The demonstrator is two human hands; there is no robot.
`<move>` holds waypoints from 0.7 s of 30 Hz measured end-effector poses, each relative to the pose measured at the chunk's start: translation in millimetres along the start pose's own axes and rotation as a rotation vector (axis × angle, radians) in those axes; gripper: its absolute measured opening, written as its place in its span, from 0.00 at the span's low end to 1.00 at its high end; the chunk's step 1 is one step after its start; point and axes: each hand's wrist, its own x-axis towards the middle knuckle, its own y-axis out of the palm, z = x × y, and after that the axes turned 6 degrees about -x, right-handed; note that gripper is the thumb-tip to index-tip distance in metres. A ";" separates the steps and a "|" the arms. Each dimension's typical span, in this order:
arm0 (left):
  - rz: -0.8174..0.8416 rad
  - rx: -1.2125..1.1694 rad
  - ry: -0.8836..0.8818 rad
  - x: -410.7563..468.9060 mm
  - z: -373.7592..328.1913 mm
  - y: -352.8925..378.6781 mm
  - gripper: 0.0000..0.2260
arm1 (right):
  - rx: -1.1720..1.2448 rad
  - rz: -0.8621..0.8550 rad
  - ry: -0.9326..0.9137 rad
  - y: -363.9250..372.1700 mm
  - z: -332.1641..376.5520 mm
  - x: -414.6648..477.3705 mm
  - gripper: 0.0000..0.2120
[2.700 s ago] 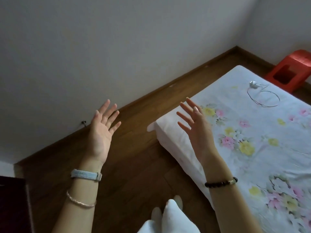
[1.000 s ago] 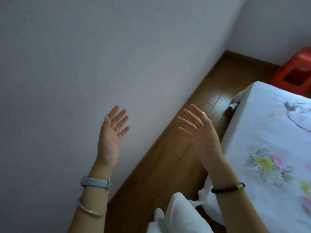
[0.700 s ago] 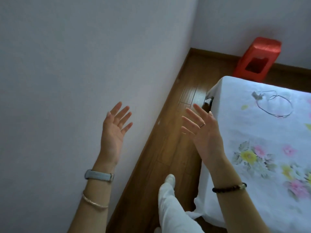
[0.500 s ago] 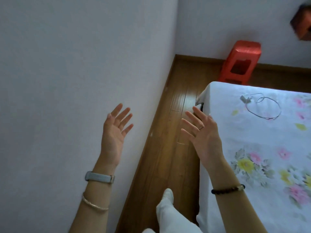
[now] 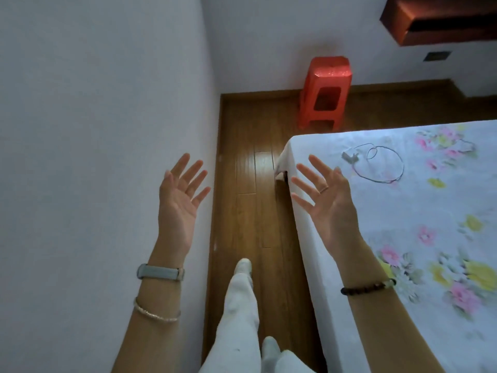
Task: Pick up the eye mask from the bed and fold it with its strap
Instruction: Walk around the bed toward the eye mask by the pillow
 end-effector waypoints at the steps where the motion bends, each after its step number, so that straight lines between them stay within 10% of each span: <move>1: 0.022 -0.004 -0.011 19.5 5.6 3.3 0.27 | 0.006 -0.024 -0.003 -0.6 1.5 14.5 0.21; 21: 0.240 -0.003 -0.170 379.0 26.4 71.1 0.26 | -0.003 -0.281 -0.064 23.3 50.2 305.4 0.21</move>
